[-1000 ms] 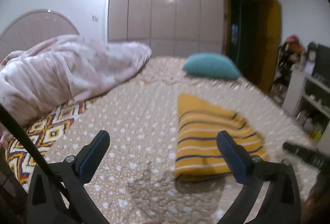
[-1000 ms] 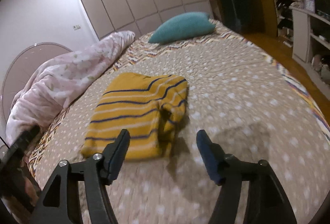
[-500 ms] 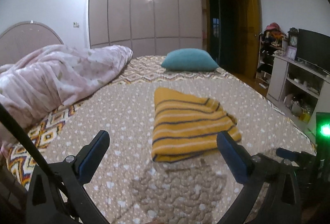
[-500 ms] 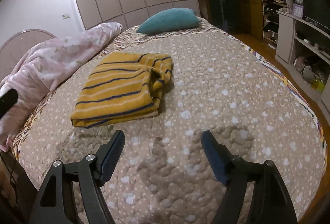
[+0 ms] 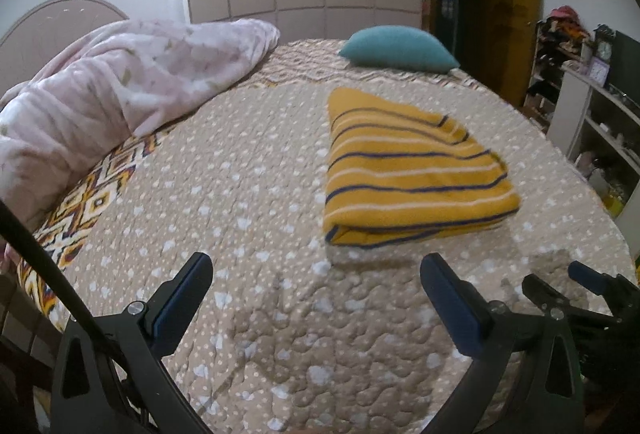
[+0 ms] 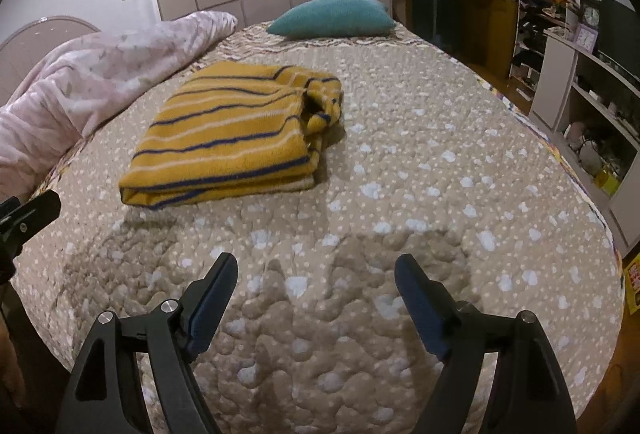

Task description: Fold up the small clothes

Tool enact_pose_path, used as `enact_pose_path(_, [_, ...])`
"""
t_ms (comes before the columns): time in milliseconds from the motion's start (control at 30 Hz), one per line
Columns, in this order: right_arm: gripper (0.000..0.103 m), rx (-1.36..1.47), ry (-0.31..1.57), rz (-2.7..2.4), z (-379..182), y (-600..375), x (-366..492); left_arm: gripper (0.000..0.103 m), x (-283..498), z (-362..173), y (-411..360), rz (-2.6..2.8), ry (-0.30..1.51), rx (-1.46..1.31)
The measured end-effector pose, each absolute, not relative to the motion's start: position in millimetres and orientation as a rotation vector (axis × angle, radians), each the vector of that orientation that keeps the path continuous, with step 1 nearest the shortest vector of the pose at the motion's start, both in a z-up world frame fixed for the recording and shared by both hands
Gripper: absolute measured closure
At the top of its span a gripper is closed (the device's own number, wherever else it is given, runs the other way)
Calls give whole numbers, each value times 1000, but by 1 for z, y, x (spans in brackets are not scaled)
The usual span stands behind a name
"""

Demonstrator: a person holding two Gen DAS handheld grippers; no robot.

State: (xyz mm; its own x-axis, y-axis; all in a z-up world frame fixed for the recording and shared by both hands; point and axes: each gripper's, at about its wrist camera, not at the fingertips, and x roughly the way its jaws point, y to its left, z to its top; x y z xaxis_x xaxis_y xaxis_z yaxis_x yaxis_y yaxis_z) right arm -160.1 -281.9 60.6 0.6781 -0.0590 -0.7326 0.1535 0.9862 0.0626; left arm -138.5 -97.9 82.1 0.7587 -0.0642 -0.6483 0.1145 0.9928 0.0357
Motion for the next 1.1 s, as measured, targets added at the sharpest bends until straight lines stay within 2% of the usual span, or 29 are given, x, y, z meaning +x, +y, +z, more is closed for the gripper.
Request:
enact_pose_path(567, [17,84,840,-114,53,-270,-159,0,-135,59,-104,-101,801,89])
enact_pose_path(1100, [17,67,846,-110,48,-266,-159,0,-133,52,-104,-89,820,92])
